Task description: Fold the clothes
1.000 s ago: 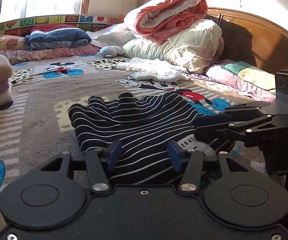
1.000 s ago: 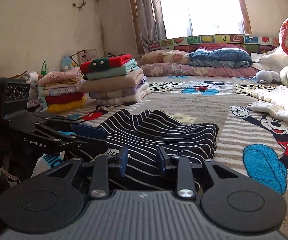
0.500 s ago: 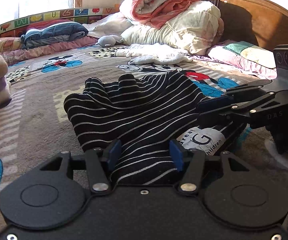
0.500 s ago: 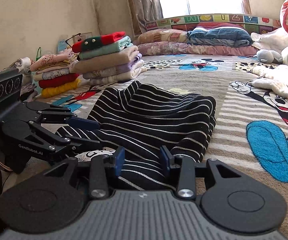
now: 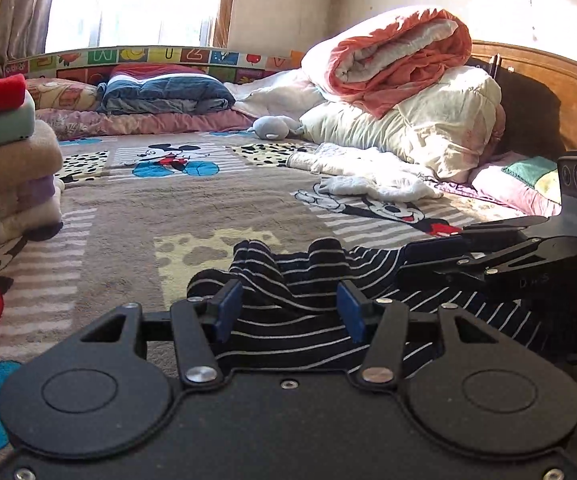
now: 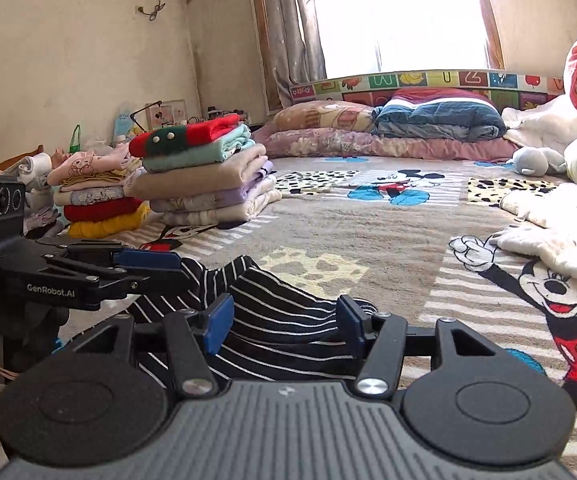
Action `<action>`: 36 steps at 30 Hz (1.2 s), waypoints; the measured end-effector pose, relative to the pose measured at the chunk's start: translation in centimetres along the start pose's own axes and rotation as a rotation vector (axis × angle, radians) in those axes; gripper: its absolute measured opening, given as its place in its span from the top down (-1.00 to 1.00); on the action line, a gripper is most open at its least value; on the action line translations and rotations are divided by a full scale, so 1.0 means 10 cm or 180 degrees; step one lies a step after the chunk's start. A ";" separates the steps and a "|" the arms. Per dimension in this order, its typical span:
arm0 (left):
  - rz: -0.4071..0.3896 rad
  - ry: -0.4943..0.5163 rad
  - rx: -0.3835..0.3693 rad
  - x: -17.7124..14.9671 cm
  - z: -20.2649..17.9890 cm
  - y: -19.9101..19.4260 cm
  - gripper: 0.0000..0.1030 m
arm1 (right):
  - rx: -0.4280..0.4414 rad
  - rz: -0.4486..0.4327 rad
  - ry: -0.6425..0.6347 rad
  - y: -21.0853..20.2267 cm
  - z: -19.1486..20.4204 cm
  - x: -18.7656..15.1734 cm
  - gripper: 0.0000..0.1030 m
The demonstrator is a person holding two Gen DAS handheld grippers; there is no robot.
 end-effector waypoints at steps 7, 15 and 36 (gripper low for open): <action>0.0385 0.0014 0.0111 -0.21 0.07 0.18 -0.03 | 0.0037 0.0153 0.0339 0.16 -0.19 -0.18 -0.10; 0.0132 -0.0007 0.0153 -0.09 0.06 0.05 -0.02 | -0.0032 0.0037 0.0202 0.07 -0.10 -0.12 0.00; 0.0534 -0.0069 -0.0677 0.01 0.11 0.59 -0.03 | -0.0102 0.0254 -0.0410 0.20 0.13 -0.22 -0.10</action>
Point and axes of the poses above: each gripper's, at about its wrist camera, not at the fingertips, and y roughly the way its jaws point, z to its left, x to its top, the point moved 6 cm from there along y, roughly the way its jaws point, and after that the axes turned 13 degrees about x, right-handed, at the moved point
